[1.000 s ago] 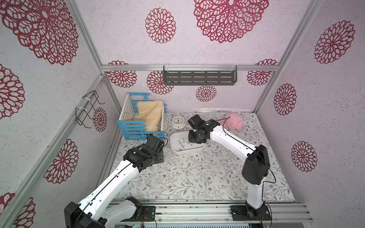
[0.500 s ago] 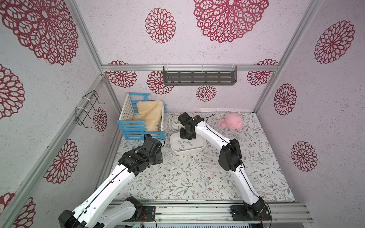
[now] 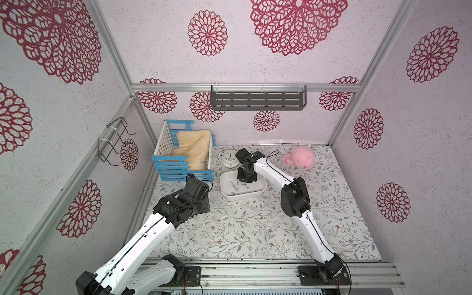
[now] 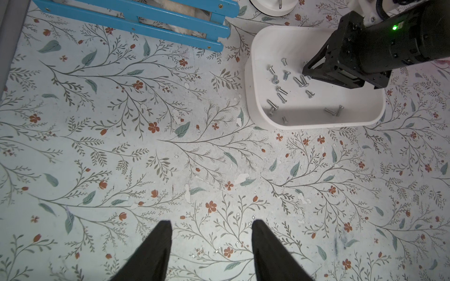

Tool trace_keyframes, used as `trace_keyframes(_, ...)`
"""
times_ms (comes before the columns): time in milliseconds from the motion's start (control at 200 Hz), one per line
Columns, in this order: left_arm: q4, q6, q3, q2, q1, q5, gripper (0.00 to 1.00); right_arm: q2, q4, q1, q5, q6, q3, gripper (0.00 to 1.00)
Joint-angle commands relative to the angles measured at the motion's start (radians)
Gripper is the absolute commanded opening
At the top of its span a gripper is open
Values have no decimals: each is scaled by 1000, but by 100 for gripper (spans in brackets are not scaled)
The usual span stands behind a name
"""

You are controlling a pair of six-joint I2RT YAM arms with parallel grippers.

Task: Put the screws on the desktop into the storage box
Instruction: Place the screw in the storage box.

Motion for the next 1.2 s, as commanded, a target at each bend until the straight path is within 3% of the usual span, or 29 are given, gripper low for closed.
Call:
trace_keyframes(0,-5,-7,4,4,3,4,58,-20,24,-1,-1,-12,35,29)
trace_keyframes(220,-12,-8,20,18,4,-10,60,-110,45,7,57,-45,34,34)
trace_keyframes(470,-27,40,104,71,18,-54,71,-313,73,39,193,-114,12,38)
trace_keyframes(580,-38,92,179,101,68,-64,78,-456,123,44,256,-154,-95,40)
trace_keyframes(825,-38,158,272,149,193,-75,91,-952,516,32,316,-285,-721,45)
trace_keyframes(886,-31,157,265,154,211,-101,99,-1083,613,23,376,-318,-888,49)
trace_keyframes(1016,62,182,194,124,231,-155,97,-1350,864,-17,458,-451,-1265,61)
trace_keyframes(1191,353,278,-11,9,233,-261,97,-1630,1177,-89,508,-615,-1659,74)
